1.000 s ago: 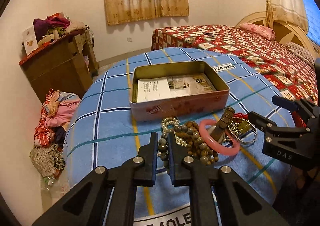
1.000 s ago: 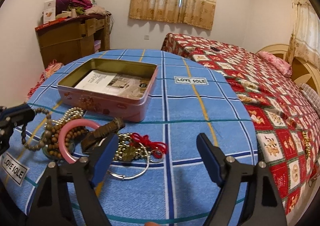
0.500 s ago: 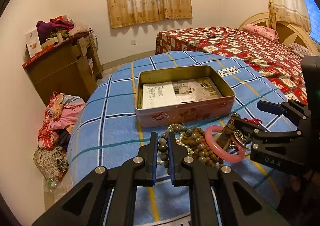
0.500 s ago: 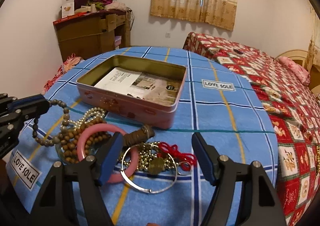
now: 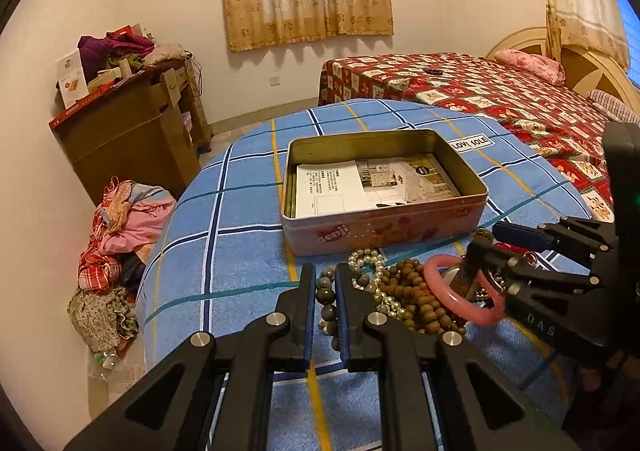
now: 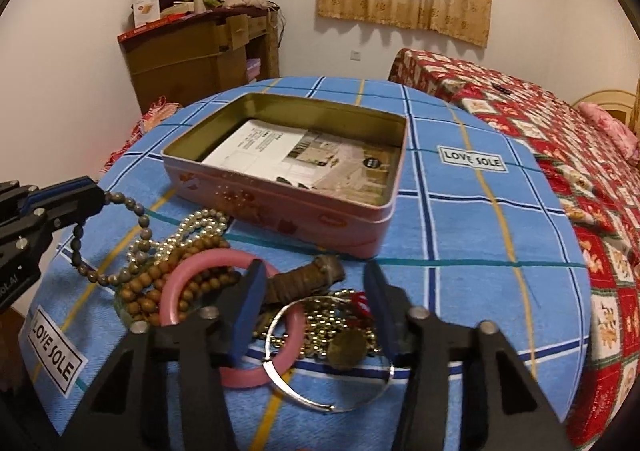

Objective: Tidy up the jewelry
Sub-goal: 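Lower the right tool onto the brown-strap watch and close it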

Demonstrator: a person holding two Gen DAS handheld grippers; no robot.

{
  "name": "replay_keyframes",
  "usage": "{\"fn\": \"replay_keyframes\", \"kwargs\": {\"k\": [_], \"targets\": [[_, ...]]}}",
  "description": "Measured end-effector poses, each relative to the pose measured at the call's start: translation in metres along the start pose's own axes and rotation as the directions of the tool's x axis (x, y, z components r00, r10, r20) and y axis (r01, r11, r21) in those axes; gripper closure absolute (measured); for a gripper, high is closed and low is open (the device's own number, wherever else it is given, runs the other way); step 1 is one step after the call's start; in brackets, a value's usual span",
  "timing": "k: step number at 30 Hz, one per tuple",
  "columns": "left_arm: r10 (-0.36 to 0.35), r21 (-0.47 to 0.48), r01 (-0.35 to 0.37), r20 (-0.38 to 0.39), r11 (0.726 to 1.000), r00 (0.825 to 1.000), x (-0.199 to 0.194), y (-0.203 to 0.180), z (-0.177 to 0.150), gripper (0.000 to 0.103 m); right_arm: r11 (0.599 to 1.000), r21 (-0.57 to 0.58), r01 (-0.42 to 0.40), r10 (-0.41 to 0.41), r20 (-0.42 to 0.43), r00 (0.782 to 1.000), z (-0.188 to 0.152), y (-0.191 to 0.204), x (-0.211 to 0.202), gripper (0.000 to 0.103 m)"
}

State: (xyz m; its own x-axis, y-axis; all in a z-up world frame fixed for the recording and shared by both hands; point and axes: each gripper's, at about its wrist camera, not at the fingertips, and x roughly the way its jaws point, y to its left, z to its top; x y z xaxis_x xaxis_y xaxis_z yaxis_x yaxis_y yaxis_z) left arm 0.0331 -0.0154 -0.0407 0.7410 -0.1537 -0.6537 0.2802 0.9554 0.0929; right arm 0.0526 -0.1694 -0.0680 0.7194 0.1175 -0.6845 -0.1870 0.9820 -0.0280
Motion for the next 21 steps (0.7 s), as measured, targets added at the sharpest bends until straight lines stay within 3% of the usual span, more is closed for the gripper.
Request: {"fn": "replay_keyframes", "kwargs": {"k": [1, 2, 13, 18, 20, 21], "targets": [[0.001, 0.001, -0.001, 0.000, 1.000, 1.000, 0.000, 0.000, 0.000, 0.094, 1.000, -0.003, 0.005, -0.005, 0.013, 1.000, 0.000, 0.000, -0.003, 0.090], [0.001, 0.001, -0.001, 0.000, 1.000, 1.000, 0.000, -0.001, 0.000, 0.094, 1.000, -0.003, 0.004, -0.004, 0.021, 1.000, 0.000, 0.000, -0.004, 0.094], [0.000, -0.004, 0.000, 0.009, 1.000, 1.000, -0.003, 0.000, 0.002, 0.094, 1.000, -0.018, -0.011, 0.013, 0.126, 0.992, 0.003, 0.005, -0.026, 0.101], [-0.003, 0.000, 0.003, 0.007, 1.000, 1.000, -0.003, -0.001, 0.003, 0.094, 0.999, 0.014, -0.034, 0.033, 0.080, 0.996, 0.004, -0.002, -0.016, 0.100], [-0.006, 0.000, 0.006, 0.007, 1.000, 1.000, -0.003, 0.000, 0.003, 0.094, 0.999, 0.044, -0.026, 0.023, 0.070, 0.997, 0.003, -0.008, -0.012, 0.075], [-0.005, 0.000, 0.005, 0.007, 1.000, 1.000, -0.003, 0.000, 0.003, 0.094, 0.997, 0.067, -0.037, 0.032, 0.071, 0.997, 0.004, -0.012, -0.010, 0.038]]}}
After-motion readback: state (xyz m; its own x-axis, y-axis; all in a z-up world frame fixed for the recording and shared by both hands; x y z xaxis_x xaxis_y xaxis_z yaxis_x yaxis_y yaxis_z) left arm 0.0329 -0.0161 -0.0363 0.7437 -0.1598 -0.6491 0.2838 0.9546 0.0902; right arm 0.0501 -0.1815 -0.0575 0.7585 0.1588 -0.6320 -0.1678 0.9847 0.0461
